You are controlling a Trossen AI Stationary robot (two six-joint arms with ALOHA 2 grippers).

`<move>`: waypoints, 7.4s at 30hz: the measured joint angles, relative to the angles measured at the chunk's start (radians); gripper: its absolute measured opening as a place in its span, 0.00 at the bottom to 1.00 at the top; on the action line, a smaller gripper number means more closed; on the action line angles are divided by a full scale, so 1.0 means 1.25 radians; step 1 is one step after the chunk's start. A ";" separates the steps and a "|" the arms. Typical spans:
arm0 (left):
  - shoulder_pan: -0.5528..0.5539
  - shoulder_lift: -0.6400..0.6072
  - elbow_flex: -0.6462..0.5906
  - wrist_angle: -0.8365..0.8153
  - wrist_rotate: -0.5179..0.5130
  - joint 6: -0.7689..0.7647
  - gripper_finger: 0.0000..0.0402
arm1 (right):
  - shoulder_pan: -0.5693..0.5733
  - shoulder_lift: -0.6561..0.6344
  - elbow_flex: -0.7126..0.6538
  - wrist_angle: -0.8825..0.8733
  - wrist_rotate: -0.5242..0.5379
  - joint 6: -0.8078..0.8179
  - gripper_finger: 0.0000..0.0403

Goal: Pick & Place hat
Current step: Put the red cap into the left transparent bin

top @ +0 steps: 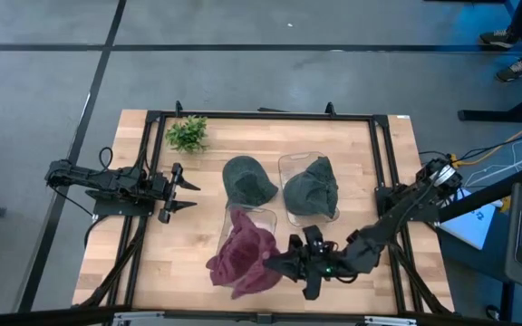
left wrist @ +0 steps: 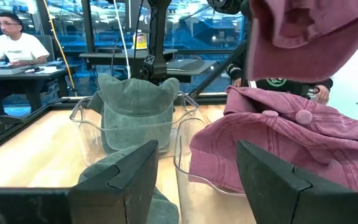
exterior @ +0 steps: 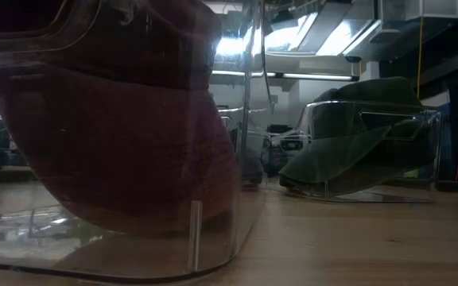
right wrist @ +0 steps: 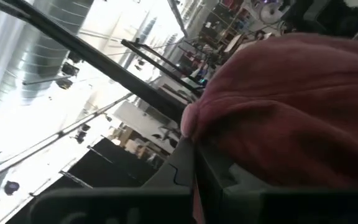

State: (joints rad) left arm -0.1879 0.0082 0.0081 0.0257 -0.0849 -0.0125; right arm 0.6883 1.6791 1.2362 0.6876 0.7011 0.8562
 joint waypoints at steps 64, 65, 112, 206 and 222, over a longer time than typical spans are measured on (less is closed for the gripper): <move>0.000 0.000 0.000 0.000 0.000 0.000 0.52 | -0.116 0.192 -0.036 0.059 -0.084 -0.030 0.03; 0.000 0.000 0.000 0.000 0.000 0.000 0.52 | -0.116 0.192 -0.036 0.035 -0.092 -0.034 0.03; 0.000 0.000 0.000 0.000 0.000 0.000 0.52 | -0.142 0.082 -0.036 -0.179 -0.226 0.003 0.43; 0.000 0.000 0.000 0.000 0.000 0.000 0.51 | -0.031 -0.013 -0.250 -0.334 0.011 0.504 0.42; 0.000 0.000 0.000 0.000 0.000 0.000 0.52 | -0.084 0.091 -0.263 -0.239 0.038 0.509 0.42</move>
State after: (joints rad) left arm -0.1879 0.0086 0.0082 0.0257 -0.0853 -0.0124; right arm 0.5830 1.7924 0.9073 0.3882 0.7484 1.4921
